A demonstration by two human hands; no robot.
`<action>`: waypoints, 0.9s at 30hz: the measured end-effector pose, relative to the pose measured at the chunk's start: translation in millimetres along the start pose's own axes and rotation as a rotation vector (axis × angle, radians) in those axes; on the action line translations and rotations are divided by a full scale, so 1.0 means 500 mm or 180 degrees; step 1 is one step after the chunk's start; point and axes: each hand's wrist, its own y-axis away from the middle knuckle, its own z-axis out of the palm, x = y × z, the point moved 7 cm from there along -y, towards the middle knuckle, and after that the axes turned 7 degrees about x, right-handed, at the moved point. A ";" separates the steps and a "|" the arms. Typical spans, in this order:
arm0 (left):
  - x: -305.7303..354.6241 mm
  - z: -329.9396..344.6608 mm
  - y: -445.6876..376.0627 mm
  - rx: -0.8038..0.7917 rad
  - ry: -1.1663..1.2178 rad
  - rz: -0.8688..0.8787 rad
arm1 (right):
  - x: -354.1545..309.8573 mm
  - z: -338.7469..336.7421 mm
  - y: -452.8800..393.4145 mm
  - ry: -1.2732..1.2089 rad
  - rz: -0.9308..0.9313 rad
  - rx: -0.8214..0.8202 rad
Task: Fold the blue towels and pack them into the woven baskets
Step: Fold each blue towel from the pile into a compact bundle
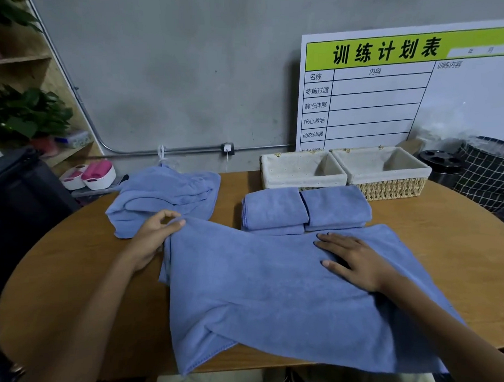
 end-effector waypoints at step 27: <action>-0.099 -0.054 -0.016 0.1601 -0.2042 0.0516 | 0.010 -0.001 -0.001 -0.0055 0.0150 0.0136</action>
